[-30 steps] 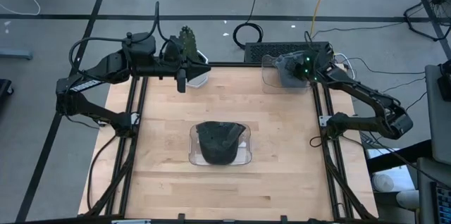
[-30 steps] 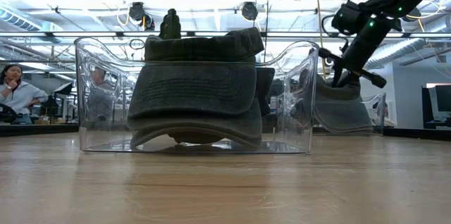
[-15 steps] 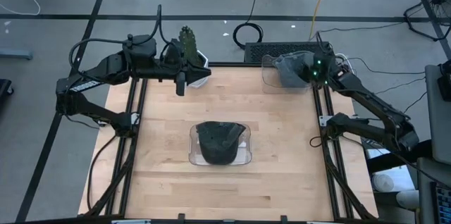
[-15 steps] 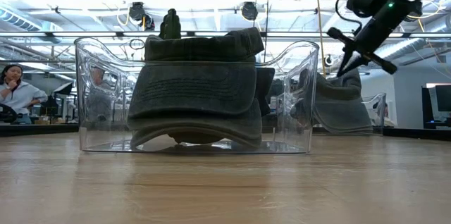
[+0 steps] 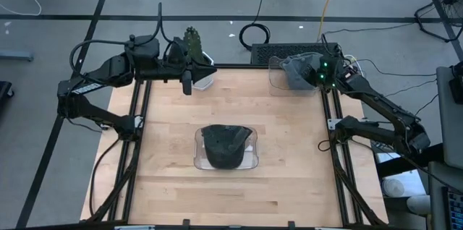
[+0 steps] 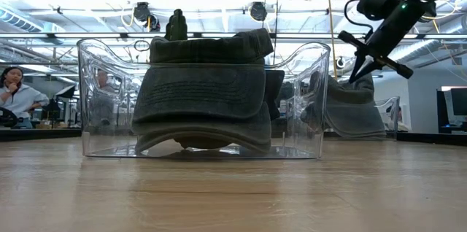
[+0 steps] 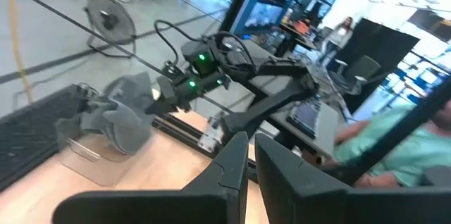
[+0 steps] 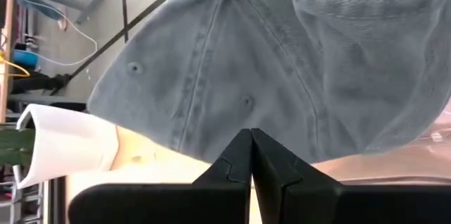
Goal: Pick & Place hat
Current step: Adjust the gray cap in the top transparent bin
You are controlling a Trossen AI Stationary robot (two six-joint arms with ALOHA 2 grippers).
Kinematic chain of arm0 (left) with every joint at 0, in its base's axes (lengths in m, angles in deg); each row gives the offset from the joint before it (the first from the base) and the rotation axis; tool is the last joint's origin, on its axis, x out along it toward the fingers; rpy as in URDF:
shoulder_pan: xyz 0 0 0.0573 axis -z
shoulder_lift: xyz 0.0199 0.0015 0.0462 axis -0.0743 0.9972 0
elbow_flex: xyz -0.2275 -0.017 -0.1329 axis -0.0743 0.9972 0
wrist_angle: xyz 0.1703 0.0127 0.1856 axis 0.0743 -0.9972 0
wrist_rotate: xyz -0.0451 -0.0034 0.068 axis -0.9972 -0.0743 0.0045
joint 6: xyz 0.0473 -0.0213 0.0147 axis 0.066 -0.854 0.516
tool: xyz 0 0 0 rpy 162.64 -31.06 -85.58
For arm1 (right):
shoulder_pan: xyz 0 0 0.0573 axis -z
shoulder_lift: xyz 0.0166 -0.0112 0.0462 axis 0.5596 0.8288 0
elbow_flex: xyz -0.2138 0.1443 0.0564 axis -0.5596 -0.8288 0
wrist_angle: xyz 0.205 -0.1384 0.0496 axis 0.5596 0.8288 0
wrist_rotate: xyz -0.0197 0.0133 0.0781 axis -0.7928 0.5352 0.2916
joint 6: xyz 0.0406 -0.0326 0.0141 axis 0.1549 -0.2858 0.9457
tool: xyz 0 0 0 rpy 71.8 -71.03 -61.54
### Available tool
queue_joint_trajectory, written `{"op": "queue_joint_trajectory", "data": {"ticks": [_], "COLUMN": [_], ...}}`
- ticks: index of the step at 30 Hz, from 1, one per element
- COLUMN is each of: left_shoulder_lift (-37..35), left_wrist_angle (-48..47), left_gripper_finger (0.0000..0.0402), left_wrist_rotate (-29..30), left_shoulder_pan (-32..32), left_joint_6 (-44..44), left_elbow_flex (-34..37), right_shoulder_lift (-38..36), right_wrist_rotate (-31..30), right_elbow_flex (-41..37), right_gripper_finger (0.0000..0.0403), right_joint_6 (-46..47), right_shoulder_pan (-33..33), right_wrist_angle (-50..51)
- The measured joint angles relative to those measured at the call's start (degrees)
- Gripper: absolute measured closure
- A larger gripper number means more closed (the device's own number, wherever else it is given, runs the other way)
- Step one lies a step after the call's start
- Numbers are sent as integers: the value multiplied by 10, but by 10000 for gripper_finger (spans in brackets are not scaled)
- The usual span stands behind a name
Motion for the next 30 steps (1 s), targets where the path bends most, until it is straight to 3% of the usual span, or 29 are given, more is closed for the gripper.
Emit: {"op": "queue_joint_trajectory", "data": {"ticks": [13, 21, 30], "left_shoulder_lift": [0, 0, 0], "left_wrist_angle": [67, 90, 90], "left_gripper_finger": [366, 366, 366], "left_wrist_rotate": [102, 112, 112], "left_shoulder_pan": [0, 0, 6], "left_joint_6": [17, 23, 15], "left_elbow_flex": [0, 0, 0], "right_shoulder_lift": [85, 133, 90], "right_wrist_rotate": [0, 13, 16], "right_elbow_flex": [0, 1, 1], "right_gripper_finger": [403, 403, 403], "right_joint_6": [0, -31, -41], "right_shoulder_pan": [0, 1, 1], "right_wrist_angle": [-53, -80, -93]}}
